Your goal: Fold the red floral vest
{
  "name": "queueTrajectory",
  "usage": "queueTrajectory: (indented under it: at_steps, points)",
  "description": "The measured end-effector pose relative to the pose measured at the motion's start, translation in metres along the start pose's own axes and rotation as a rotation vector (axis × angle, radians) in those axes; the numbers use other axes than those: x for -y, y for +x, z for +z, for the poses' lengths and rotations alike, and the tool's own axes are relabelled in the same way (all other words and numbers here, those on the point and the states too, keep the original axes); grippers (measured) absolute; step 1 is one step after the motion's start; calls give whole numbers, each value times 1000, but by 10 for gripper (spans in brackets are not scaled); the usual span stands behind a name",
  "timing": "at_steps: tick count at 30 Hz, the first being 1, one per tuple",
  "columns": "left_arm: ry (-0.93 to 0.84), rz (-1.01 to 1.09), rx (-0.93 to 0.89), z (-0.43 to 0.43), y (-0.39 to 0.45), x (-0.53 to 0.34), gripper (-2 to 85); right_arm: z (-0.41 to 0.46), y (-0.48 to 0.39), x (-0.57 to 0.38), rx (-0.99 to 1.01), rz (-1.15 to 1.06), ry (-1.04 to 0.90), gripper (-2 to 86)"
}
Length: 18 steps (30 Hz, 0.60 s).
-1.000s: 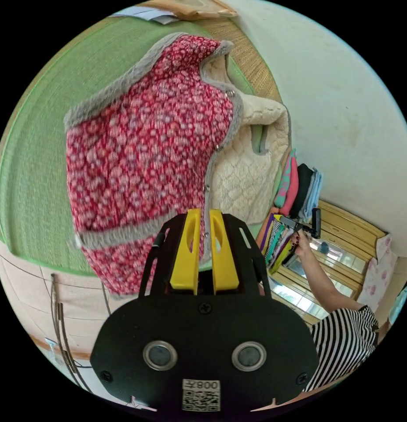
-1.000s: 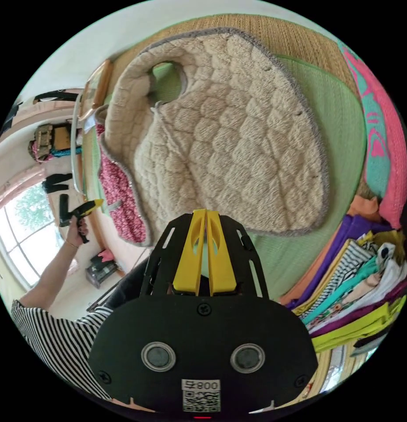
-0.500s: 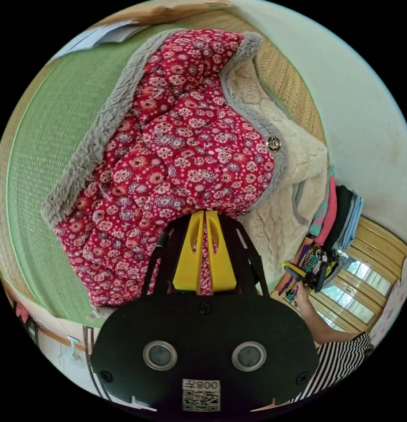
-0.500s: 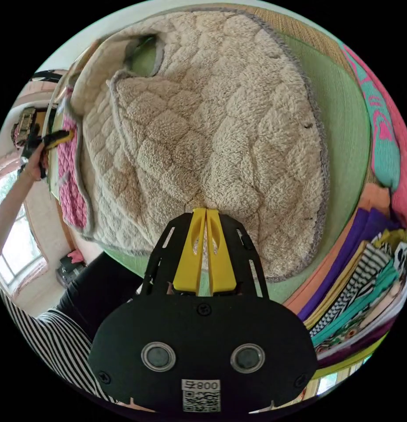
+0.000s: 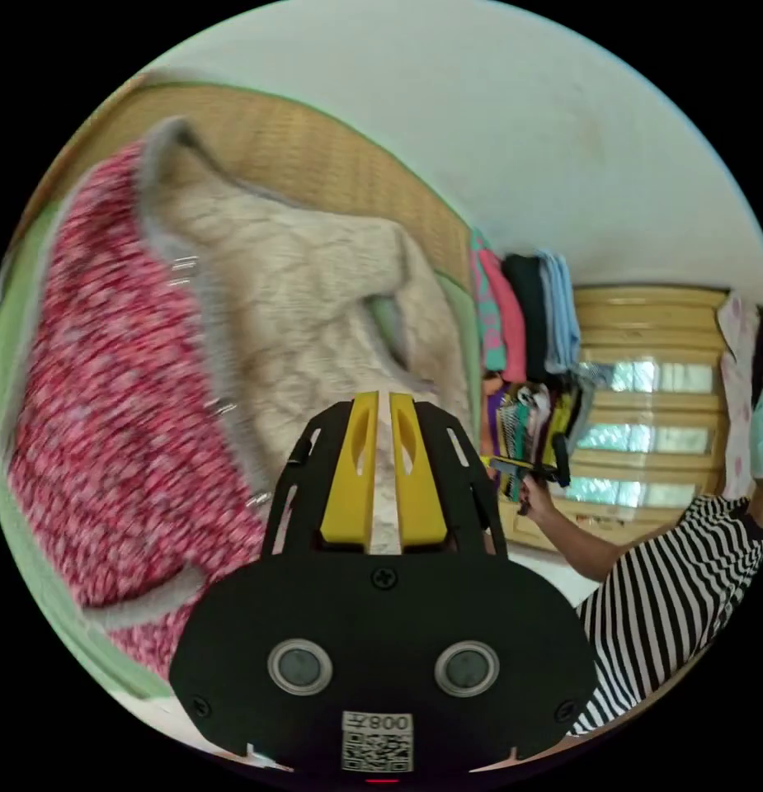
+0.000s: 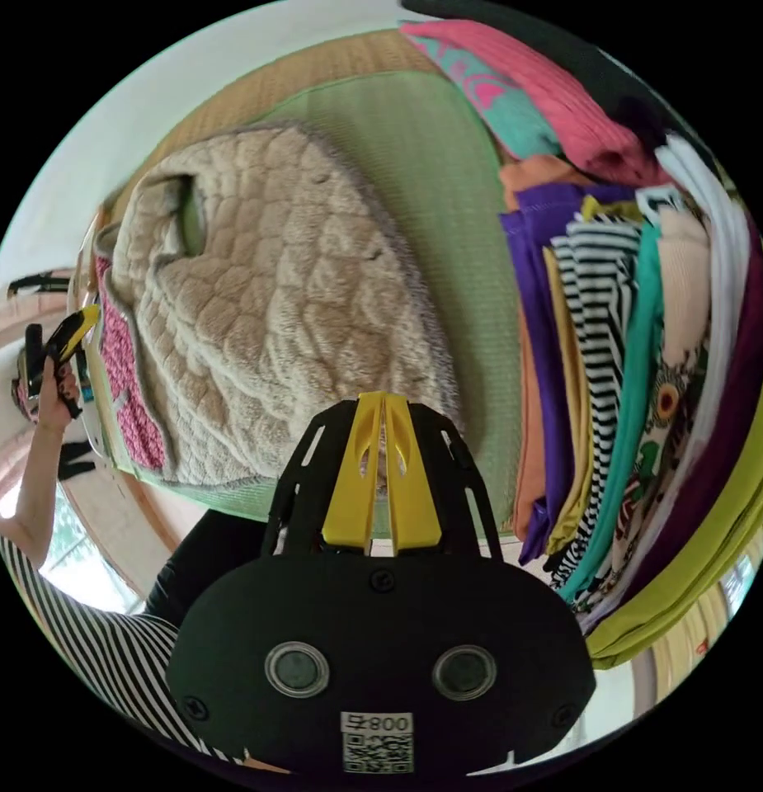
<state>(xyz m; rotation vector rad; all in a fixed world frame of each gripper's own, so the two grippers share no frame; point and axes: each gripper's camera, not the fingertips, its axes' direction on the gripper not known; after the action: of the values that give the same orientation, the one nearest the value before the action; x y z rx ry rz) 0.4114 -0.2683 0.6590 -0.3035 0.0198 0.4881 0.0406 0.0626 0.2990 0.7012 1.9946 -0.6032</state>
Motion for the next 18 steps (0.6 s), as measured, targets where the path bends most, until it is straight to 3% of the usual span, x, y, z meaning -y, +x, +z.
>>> queueTrajectory:
  at_steps: [5,10,18]
  points:
    - [-190,347,-20,107,94,96,73,20,49,17,-27,100,-7,59]
    - [-389,639,230,211,174,171,82,36,79,36,-11,89,-16,72]
    - [-628,745,522,319,213,210,73,41,111,57,-98,6,44,66]
